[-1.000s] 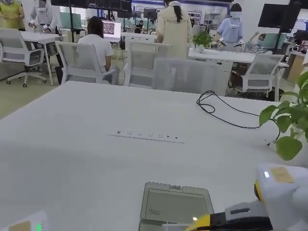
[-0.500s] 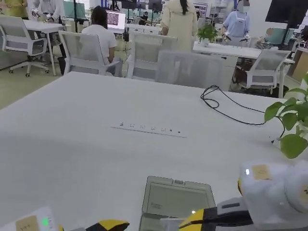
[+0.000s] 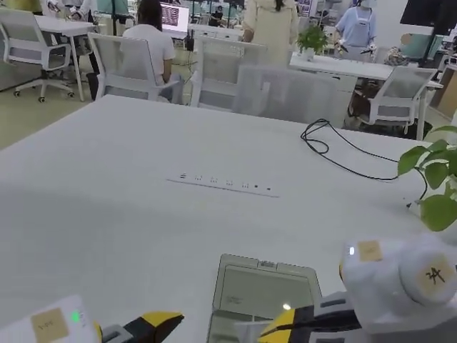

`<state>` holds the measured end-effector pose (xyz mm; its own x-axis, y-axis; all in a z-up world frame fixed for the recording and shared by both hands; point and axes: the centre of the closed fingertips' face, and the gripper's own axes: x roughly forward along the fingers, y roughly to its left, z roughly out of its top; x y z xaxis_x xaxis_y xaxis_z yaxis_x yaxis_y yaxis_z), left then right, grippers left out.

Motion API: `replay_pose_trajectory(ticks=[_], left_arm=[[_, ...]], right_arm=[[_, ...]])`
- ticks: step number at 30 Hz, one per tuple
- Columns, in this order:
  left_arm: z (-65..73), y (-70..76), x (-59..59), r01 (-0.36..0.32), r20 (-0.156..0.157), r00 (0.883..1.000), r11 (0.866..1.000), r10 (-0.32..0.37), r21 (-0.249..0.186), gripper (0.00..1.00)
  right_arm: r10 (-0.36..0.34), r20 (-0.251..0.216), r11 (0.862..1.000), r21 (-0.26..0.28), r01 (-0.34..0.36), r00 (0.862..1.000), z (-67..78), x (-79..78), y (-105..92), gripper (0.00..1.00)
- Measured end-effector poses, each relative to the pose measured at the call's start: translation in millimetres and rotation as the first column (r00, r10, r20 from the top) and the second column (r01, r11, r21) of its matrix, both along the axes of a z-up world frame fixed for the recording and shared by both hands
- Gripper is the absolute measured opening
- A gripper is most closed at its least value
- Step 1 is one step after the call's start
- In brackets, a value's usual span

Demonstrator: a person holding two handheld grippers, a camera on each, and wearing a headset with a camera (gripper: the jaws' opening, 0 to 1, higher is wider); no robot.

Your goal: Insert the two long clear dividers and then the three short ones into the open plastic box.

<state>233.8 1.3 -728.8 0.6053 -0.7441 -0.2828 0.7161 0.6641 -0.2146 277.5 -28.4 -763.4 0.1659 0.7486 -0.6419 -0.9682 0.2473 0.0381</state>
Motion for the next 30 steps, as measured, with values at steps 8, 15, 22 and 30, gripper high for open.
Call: replay_pose_trajectory(ticks=[8, 15, 22, 30], left_arm=[[-1.2, 0.4, 1.6, 0.002, 0.003, 1.0, 1.0, -0.002, 0.011, 0.84], [-1.7, 0.1, 3.2, 0.003, 0.011, 1.0, 1.0, -0.003, 0.021, 0.84], [-2.4, 3.8, 4.8, -0.012, 0.011, 1.0, 1.0, 0.012, 0.027, 0.83], [-2.9, 4.0, 4.0, -0.012, 0.009, 1.0, 0.999, 0.012, 0.029, 0.83]], right_arm=[[-0.006, -0.019, 0.999, -0.035, 0.006, 1.0, -1.7, 1.3, 0.0, 0.02], [0.017, -0.046, 0.991, -0.134, -0.023, 0.999, -2.4, 3.7, 6.9, 0.02], [0.112, -0.04, 0.969, -0.218, -0.118, 0.993, -6.0, 1.8, 18.2, 0.02], [0.195, -0.046, 0.937, -0.287, -0.2, 0.98, -21.1, -2.1, 33.1, 0.02]])
